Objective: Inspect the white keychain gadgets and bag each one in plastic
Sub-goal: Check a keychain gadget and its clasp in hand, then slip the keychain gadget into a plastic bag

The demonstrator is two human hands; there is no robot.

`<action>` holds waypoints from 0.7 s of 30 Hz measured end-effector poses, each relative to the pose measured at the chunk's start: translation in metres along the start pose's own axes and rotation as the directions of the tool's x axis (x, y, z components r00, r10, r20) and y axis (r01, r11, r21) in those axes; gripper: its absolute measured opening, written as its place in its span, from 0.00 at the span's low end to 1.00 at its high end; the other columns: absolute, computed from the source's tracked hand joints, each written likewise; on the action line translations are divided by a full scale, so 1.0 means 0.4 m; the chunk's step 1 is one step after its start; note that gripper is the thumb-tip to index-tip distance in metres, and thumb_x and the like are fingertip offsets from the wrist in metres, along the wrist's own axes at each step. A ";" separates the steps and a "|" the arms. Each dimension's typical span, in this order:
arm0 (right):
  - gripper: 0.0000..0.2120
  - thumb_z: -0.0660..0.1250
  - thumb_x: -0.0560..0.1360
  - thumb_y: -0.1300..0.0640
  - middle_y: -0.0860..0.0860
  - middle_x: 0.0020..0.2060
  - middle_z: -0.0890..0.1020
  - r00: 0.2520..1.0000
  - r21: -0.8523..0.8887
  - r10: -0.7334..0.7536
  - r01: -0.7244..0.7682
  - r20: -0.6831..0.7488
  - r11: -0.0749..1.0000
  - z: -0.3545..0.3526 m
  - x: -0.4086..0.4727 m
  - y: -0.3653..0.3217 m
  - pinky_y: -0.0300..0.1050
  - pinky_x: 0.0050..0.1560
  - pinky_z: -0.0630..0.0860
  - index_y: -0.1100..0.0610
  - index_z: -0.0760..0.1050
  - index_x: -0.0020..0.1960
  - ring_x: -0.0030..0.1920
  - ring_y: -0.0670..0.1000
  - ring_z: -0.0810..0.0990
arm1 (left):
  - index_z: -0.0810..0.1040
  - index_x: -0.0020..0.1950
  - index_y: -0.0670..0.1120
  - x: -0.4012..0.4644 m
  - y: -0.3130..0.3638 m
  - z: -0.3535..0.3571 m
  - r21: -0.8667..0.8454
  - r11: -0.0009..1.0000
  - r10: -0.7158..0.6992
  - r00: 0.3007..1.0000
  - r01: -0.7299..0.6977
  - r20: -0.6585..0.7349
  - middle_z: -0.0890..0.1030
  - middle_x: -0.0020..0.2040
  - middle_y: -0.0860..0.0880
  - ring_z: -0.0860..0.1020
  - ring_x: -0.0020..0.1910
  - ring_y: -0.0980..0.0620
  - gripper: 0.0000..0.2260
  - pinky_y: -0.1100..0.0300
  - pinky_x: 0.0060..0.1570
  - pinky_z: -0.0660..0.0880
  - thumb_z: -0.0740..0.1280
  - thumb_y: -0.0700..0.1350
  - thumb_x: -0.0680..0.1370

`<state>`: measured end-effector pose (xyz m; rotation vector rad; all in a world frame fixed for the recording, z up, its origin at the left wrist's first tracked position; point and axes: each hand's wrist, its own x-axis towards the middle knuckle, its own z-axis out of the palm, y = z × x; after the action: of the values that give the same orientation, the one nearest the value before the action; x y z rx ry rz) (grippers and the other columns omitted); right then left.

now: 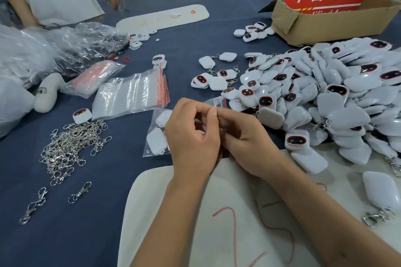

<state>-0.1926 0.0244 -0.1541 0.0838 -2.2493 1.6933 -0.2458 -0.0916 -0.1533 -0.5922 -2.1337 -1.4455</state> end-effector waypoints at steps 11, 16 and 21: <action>0.21 0.59 0.71 0.72 0.42 0.38 0.86 0.991 -0.161 -0.017 -0.005 -0.135 0.987 0.004 -0.005 -0.008 0.43 0.38 0.80 0.54 0.84 0.52 0.32 0.42 0.82 | 0.78 0.41 0.45 -0.002 0.000 0.004 -0.015 0.999 -0.029 1.000 0.029 0.007 0.77 0.41 0.52 0.77 0.42 0.54 0.06 0.53 0.41 0.76 0.70 0.39 0.78; 0.13 0.66 0.71 0.69 0.50 0.43 0.85 0.810 -0.628 -0.235 -0.198 -0.537 0.753 -0.008 -0.010 -0.007 0.50 0.50 0.73 0.57 0.83 0.49 0.50 0.58 0.78 | 0.77 0.39 0.47 -0.006 -0.002 0.013 0.109 0.993 -0.066 0.970 0.041 0.234 0.77 0.40 0.52 0.74 0.40 0.54 0.08 0.55 0.42 0.72 0.72 0.40 0.77; 0.22 0.70 0.69 0.66 0.56 0.54 0.78 0.851 -0.781 -0.070 -0.442 -0.521 0.441 -0.030 -0.010 -0.005 0.57 0.57 0.66 0.53 0.79 0.61 0.59 0.63 0.71 | 0.80 0.41 0.46 -0.012 -0.006 0.017 0.353 0.934 -0.063 0.943 -0.061 0.328 0.77 0.42 0.50 0.74 0.43 0.49 0.07 0.52 0.43 0.69 0.70 0.45 0.79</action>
<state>-0.1855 0.0344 -0.1506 -0.7993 -2.4451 0.2712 -0.2443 -0.0865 -0.1602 -0.7337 -2.5808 -0.9625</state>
